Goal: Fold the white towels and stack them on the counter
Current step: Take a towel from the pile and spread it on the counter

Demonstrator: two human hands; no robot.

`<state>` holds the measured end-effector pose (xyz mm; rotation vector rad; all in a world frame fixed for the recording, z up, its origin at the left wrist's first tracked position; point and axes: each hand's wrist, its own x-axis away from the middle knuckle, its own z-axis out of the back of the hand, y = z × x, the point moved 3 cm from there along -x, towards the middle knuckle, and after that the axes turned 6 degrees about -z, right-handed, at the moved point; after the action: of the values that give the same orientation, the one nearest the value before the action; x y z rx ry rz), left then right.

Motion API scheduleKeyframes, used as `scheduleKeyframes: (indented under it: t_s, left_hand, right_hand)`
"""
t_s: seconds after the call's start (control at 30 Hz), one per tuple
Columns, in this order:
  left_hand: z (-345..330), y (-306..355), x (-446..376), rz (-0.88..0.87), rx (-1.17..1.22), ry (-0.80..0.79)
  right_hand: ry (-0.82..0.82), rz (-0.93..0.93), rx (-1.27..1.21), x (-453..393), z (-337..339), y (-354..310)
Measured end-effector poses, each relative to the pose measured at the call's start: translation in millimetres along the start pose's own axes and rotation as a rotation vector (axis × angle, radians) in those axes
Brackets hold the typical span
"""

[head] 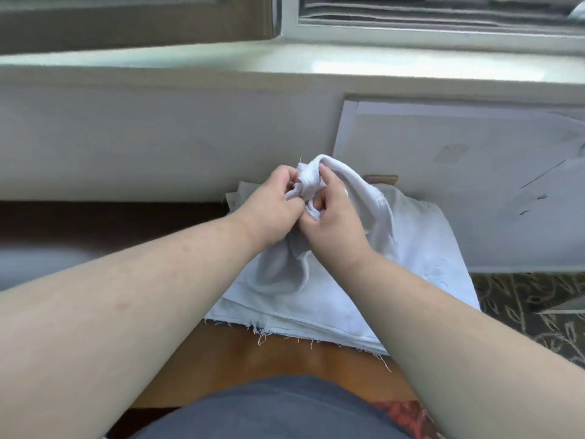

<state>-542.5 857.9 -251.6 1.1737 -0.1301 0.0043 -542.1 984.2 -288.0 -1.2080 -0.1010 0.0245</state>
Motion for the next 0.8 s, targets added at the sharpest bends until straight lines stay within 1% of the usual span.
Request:
scheduleKeyframes:
  t_s: [0.2,0.37,0.5,0.6,0.7,0.8]
  left_hand:
    - [86.1,-10.0,65.4,-0.049,-0.055,0.2]
    - [174.1,-25.2,144.5,-0.085,-0.09,0.328]
    - [254.3,-46.9,225.3,-0.131,-0.085,0.389]
    - [317.1,-68.3,285.0,-0.167,-0.126,0.398]
    - [373.3,-94.5,330.8,-0.165,-0.221,0.399]
    - [419.8,-119.8,365.7,-0.151,-0.256,0.424]
  right_hand:
    - [-0.116,0.132,-0.013,30.2,-75.2,-61.8]
    - [-0.163,0.257,-0.022,83.9,-156.3,-118.6]
    - [-0.184,0.345,-0.047,138.6,-239.8,-167.3]
    - [-0.189,0.405,-0.028,182.1,-305.6,-199.8]
    - [-0.231,0.43,0.011,217.2,-364.5,-222.8]
    - [-0.282,0.429,0.056,241.8,-415.4,-244.0]
